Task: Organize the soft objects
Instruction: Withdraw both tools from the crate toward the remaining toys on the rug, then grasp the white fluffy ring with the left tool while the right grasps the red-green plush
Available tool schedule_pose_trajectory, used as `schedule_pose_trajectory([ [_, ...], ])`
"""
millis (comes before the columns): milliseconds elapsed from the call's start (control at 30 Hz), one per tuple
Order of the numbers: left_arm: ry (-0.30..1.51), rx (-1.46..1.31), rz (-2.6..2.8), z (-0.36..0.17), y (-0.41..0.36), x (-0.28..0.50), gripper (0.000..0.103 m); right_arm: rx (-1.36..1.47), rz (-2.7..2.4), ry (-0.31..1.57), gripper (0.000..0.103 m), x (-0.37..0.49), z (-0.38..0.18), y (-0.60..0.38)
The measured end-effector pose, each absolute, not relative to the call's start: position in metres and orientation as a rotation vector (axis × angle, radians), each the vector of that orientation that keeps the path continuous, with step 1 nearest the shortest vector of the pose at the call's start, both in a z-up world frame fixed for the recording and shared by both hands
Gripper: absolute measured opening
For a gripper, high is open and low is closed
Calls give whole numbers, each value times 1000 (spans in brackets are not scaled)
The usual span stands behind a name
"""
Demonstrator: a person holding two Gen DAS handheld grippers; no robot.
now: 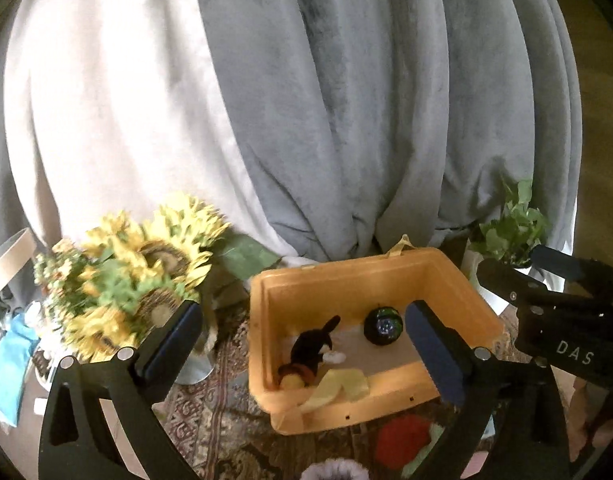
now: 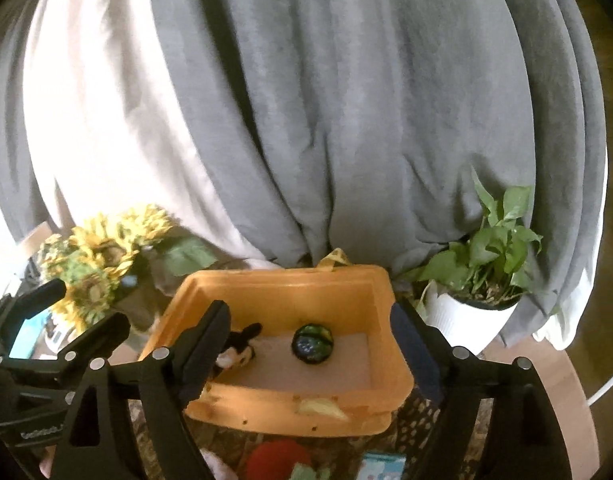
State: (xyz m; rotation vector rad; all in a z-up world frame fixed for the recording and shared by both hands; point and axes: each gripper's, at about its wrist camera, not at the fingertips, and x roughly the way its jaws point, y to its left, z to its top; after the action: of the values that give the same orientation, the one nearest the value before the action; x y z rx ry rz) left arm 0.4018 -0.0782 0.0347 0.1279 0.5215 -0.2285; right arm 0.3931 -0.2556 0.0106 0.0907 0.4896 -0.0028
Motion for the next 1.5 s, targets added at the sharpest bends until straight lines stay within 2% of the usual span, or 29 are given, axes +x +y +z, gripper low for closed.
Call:
schedule_pose_trajectory([
  [533, 576, 141, -195, 4, -65, 336, 103, 66, 99, 551, 83, 345, -24, -243],
  [1000, 766, 180, -235, -53, -75, 326, 103, 18, 165, 758, 83, 341, -84, -240],
  [1500, 1019, 159, -303, -132, -74, 347, 103, -38, 215, 952, 83, 371, -148, -236],
])
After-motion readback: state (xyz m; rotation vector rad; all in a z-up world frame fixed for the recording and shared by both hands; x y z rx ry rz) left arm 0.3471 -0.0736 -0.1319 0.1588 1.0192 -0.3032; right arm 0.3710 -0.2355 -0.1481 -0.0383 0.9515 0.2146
